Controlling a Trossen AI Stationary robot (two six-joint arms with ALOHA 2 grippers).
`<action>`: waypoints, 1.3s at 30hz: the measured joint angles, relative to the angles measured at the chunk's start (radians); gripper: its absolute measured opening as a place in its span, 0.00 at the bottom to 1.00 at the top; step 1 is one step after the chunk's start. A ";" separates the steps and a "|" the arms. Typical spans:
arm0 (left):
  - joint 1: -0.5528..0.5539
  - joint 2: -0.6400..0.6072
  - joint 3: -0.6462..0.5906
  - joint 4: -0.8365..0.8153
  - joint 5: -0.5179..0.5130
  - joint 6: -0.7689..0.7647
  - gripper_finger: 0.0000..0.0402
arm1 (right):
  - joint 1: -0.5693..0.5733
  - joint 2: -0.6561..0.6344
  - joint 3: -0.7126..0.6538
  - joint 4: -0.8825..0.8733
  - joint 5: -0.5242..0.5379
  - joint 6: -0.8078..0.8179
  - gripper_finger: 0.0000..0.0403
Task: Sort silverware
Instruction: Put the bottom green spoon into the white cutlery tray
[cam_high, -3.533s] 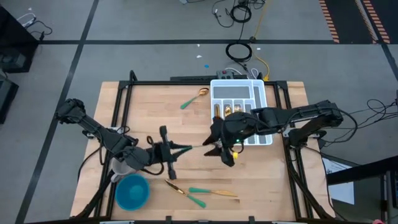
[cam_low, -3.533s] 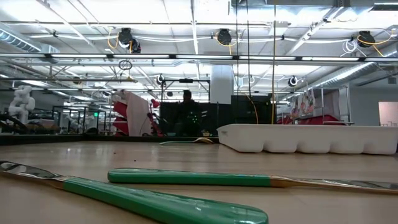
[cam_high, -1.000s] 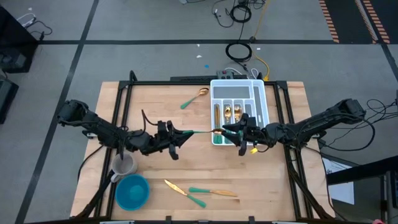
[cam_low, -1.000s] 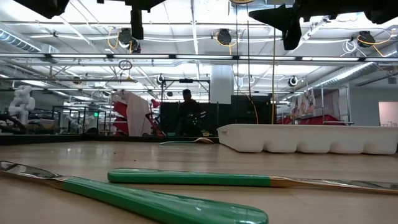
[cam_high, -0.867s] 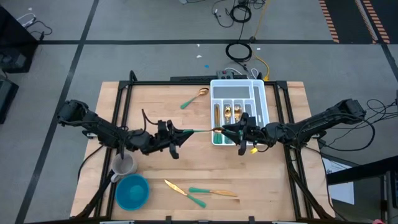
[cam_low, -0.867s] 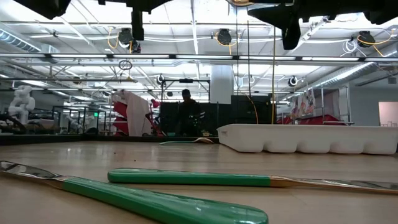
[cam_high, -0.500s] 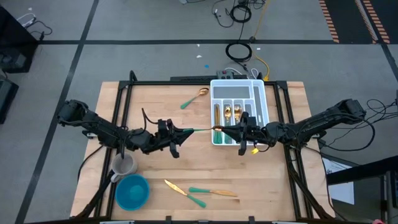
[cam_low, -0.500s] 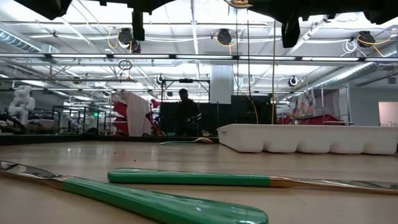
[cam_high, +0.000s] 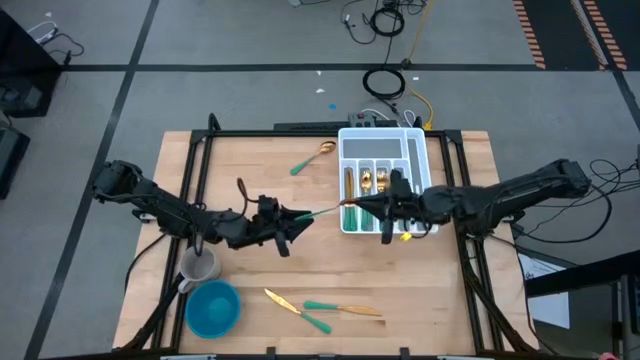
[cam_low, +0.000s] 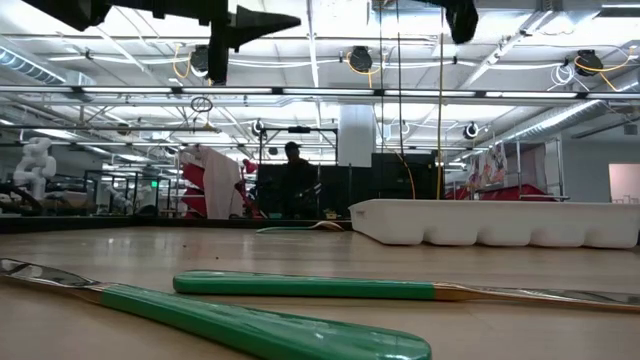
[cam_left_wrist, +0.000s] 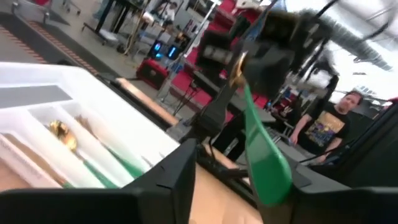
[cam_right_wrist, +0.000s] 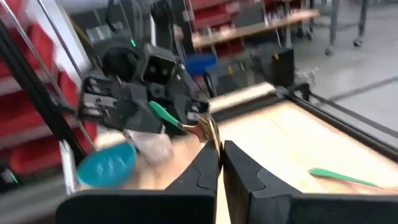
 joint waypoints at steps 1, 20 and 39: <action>-0.002 0.000 0.000 -0.005 -0.001 -0.001 0.37 | -0.004 0.000 0.057 -0.103 -0.001 -0.007 0.00; -0.040 0.000 0.000 -0.120 0.024 -0.019 0.44 | -0.087 0.020 0.948 -1.192 0.000 -0.217 0.00; -0.083 0.000 0.000 -0.214 0.077 -0.106 0.45 | -0.573 0.370 1.212 -1.722 -0.529 -0.536 0.00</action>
